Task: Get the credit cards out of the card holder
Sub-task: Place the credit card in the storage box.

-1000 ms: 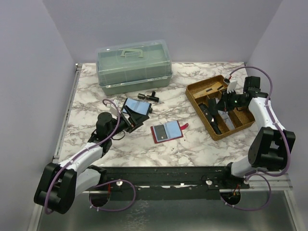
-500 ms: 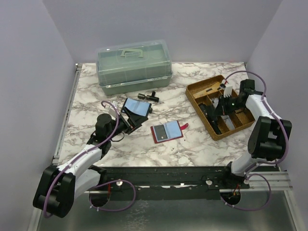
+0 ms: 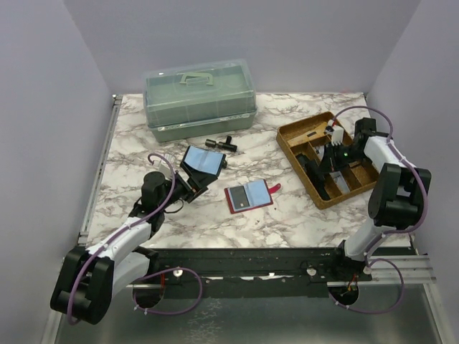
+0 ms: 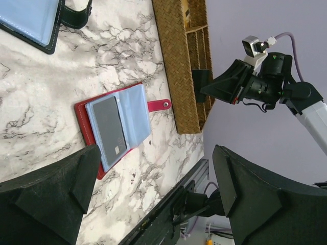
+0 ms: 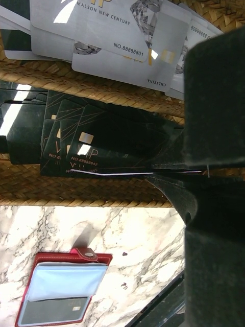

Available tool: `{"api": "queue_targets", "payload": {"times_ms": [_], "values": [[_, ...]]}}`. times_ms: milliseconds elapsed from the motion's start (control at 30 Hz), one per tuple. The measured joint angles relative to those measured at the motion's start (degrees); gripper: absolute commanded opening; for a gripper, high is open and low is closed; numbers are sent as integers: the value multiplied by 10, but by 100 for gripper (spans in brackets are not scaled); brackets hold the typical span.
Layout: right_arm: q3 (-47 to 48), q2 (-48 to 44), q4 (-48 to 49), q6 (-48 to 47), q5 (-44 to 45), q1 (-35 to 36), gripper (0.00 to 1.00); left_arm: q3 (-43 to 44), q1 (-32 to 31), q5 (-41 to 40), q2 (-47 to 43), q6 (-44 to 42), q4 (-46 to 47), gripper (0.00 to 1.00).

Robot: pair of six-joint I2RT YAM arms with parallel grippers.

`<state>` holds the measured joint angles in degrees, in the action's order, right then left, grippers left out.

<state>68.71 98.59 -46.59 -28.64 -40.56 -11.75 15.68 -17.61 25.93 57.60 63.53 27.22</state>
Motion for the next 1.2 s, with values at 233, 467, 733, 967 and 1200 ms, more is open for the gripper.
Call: {"api": "queue_targets", "payload": {"times_ms": [233,467,733,967,1200], "values": [[11,15,-7,-4,0,0,11,-2,3,3,11,1,1,99],[14,20,-12,-1,5,0,31,0,3,19,39,1,0,98],[38,-20,-10,10,34,0,37,23,3,41,56,0,-2,93],[34,-78,4,8,-60,1,39,61,0,60,95,-16,-58,86],[-66,-129,61,11,-206,97,39,129,-33,57,120,-54,-138,77]]}}
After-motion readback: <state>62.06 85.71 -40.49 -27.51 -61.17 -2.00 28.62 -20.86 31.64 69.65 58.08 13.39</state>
